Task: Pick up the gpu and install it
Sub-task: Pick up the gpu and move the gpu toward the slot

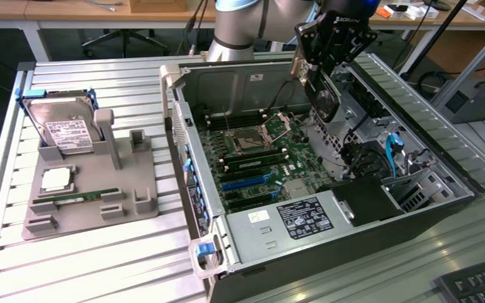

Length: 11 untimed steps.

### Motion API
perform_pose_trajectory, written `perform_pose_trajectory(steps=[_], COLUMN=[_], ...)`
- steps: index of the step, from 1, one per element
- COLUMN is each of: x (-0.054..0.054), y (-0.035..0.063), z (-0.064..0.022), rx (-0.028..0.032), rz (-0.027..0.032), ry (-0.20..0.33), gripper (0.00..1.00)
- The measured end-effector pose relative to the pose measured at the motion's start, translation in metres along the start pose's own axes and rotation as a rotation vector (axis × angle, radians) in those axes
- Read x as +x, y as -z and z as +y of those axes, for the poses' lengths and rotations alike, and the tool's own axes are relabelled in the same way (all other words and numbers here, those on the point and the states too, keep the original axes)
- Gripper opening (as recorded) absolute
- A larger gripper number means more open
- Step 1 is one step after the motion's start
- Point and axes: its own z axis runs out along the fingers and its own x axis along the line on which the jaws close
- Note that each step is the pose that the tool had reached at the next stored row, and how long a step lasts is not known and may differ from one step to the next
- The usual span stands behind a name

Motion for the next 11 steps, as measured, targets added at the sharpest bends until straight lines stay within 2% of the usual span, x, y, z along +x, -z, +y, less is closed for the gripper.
perform_pose_trajectory(steps=[11], x=[0.0048], y=[-0.0065], z=[-0.0005], rx=[0.0005], rz=[0.0], ry=[0.0], gripper=[0.27])
